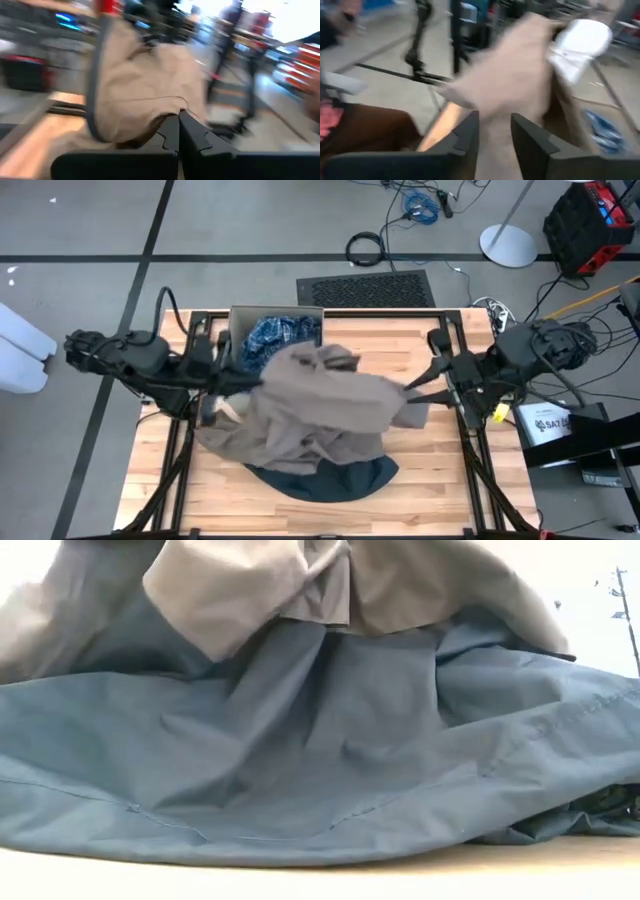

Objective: Sort clothes
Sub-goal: Put the brown jacket into the white laundry bin

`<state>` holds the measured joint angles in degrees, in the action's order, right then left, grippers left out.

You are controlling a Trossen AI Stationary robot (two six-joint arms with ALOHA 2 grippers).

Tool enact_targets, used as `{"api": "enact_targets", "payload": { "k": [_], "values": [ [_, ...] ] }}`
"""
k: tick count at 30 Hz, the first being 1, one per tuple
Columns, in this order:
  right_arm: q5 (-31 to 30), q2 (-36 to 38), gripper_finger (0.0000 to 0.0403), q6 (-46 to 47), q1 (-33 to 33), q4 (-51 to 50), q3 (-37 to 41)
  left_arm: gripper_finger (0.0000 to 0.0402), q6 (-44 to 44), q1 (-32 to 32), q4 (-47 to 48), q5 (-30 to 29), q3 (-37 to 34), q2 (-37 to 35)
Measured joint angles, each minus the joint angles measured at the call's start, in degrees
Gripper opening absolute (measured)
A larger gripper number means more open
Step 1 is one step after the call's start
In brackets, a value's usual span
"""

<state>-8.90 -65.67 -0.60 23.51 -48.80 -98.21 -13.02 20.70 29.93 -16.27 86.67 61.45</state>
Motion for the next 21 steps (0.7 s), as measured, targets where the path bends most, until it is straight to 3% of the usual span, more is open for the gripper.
{"api": "enact_targets", "payload": {
  "k": [6, 11, 16, 21],
  "values": [
    [-14.4, -0.2, 0.0159, 3.1, -1.9, -3.9, 3.7, 0.0000, -0.2, 3.3, 10.1, 11.5, 0.0, -3.9],
    [-12.7, 0.7, 0.0206, 7.5, -7.1, -3.1, 10.9, 0.0000, -4.6, 5.8, 21.5, 22.1, -0.1, -4.3],
    [-12.2, 0.0, 0.0239, -2.7, -9.7, 10.5, 26.7, 0.0000, -7.6, 8.9, 23.4, 24.6, -2.3, -2.5],
    [-12.1, -1.0, 0.0246, -15.0, -11.5, 29.6, 39.6, 0.0000, -9.2, 9.8, 23.8, 23.6, -3.3, -0.4]
  ]
}}
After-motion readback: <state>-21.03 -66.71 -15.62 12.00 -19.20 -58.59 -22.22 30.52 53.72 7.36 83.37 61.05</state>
